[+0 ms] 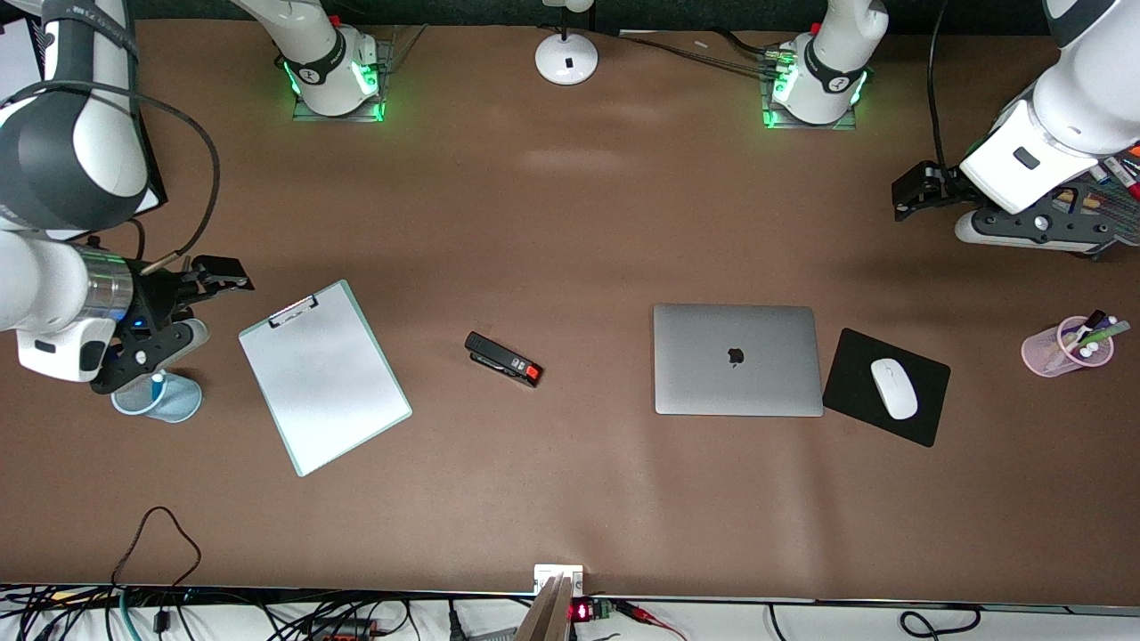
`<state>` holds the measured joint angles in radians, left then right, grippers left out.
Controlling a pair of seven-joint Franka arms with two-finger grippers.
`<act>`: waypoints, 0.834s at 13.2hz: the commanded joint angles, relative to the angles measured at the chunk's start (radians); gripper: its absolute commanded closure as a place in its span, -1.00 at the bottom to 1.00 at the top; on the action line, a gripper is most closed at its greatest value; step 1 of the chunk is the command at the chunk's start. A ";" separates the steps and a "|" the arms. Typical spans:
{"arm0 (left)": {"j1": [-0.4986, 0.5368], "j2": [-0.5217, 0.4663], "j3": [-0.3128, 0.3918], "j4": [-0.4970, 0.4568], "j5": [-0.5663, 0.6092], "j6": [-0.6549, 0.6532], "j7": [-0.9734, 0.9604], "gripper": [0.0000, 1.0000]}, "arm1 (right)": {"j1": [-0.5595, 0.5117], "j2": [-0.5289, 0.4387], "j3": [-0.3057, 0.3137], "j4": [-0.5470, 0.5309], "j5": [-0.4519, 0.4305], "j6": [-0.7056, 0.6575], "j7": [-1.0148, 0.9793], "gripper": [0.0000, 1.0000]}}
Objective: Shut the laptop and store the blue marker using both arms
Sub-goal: 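Open the right gripper to release the marker and raise it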
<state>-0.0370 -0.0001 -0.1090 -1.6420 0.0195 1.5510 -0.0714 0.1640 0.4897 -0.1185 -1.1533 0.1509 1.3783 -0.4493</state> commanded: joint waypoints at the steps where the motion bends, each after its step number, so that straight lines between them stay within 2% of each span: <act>1: 0.000 0.017 -0.003 0.039 0.017 -0.025 -0.001 -1.00 | 0.009 -0.019 -0.007 0.001 -0.028 -0.022 0.029 -1.00; 8: 0.000 0.017 -0.003 0.039 0.016 -0.026 -0.001 -1.00 | -0.001 -0.019 -0.012 0.001 -0.057 -0.021 0.029 -1.00; 11: 0.000 0.017 -0.003 0.039 0.016 -0.026 -0.001 -1.00 | -0.001 -0.020 -0.017 0.003 -0.105 -0.005 0.031 -1.00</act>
<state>-0.0370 -0.0001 -0.1090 -1.6419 0.0195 1.5510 -0.0714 0.1622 0.4806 -0.1322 -1.1532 0.0766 1.3734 -0.4322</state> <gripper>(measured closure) 0.000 0.000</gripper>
